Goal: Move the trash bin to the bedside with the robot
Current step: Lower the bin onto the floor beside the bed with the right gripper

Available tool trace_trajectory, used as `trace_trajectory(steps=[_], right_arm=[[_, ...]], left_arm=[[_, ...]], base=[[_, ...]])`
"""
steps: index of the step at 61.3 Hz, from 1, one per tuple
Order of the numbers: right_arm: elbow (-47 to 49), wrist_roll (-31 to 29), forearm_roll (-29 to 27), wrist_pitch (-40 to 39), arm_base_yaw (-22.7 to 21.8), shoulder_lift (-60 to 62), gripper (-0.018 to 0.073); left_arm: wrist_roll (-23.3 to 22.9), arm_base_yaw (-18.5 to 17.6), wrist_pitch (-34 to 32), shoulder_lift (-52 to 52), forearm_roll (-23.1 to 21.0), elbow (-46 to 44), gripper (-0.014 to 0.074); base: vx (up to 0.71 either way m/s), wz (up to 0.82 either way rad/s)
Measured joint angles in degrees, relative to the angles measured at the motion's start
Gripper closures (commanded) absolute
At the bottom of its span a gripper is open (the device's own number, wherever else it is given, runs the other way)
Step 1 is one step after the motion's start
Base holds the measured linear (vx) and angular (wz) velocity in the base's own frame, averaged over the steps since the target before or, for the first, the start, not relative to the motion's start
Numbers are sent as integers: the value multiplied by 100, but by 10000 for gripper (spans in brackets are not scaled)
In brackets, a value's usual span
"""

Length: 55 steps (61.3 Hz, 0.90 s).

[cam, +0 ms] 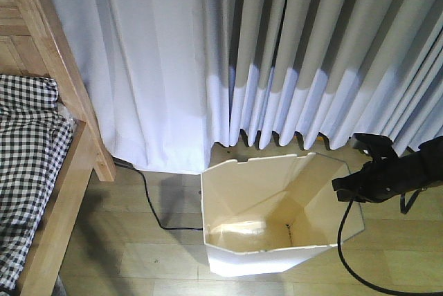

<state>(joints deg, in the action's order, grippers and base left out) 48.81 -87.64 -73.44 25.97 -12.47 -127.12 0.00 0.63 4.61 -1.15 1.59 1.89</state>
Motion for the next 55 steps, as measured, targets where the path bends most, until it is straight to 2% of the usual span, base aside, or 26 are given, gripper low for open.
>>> trace_trajectory(steps=[28,55], right_arm=[[1459,504,365,-150,0,-1465,561],[3365,1419,724,-293,0,-3407,558]], left_arm=[[0,0,0,0,0,0,603],[0,0,0,0,0,0,603]], base=[[0,0],[0,0]])
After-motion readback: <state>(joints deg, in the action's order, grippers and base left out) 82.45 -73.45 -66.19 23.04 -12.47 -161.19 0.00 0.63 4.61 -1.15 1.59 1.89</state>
